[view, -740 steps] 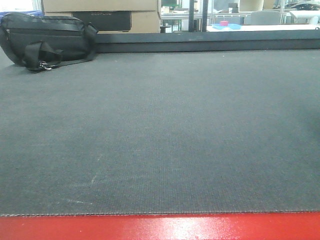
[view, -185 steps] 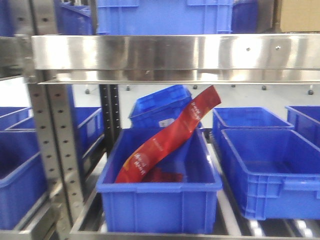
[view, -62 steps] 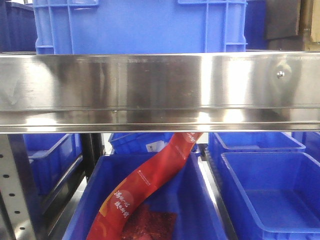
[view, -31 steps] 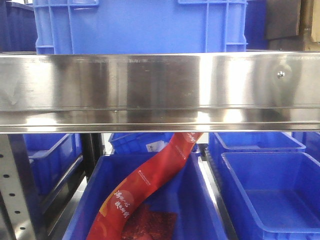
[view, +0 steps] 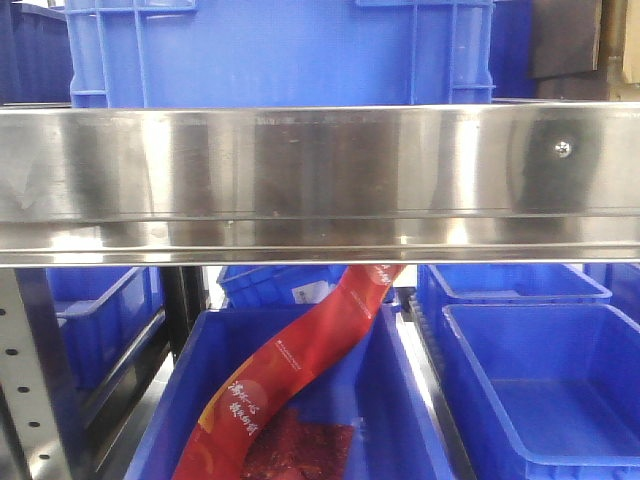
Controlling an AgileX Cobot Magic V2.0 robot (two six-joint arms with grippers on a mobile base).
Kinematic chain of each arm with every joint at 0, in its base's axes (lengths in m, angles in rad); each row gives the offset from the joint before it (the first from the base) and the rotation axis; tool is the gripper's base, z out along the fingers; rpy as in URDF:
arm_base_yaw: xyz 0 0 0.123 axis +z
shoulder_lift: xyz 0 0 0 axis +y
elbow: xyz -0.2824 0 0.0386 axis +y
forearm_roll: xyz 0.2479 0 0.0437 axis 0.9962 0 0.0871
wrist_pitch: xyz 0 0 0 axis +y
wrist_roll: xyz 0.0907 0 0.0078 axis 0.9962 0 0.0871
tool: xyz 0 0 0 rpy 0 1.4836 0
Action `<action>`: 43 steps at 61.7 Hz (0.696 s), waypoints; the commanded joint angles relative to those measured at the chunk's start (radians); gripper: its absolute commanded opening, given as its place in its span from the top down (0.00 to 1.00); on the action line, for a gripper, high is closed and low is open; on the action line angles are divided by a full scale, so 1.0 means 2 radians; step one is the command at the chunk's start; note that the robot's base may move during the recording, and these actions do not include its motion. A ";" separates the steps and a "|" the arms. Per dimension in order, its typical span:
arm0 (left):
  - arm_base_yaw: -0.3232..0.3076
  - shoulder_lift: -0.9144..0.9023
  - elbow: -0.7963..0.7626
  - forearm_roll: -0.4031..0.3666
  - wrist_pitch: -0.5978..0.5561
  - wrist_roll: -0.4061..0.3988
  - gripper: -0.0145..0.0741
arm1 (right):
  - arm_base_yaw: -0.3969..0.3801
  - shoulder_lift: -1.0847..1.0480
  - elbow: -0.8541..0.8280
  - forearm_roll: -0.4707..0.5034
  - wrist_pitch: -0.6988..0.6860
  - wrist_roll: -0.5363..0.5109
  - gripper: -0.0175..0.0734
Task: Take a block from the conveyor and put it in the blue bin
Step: 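Lower both grippers into the blue bins and open them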
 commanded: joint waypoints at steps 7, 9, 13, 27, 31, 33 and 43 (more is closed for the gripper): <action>-0.007 0.070 -0.042 -0.036 -0.052 0.001 0.96 | 0.003 0.069 -0.053 -0.006 -0.040 0.000 0.99; -0.007 0.080 -0.046 -0.036 -0.056 0.001 0.96 | 0.003 0.082 -0.059 -0.006 -0.044 0.000 0.99; -0.007 0.098 -0.051 -0.036 -0.063 0.001 0.96 | 0.003 0.101 -0.067 -0.006 -0.046 0.000 0.99; -0.007 0.117 -0.051 -0.036 -0.056 0.001 0.84 | 0.007 0.137 -0.072 -0.006 -0.036 0.000 0.97; -0.007 0.117 -0.051 -0.036 -0.056 0.001 0.72 | 0.010 0.143 -0.072 -0.006 -0.032 0.000 0.92; -0.007 0.117 -0.051 -0.036 -0.056 0.001 0.67 | 0.013 0.146 -0.072 -0.006 -0.029 0.000 0.87; -0.007 0.118 -0.051 -0.036 -0.048 0.001 0.43 | 0.017 0.156 -0.072 0.000 -0.030 0.000 0.55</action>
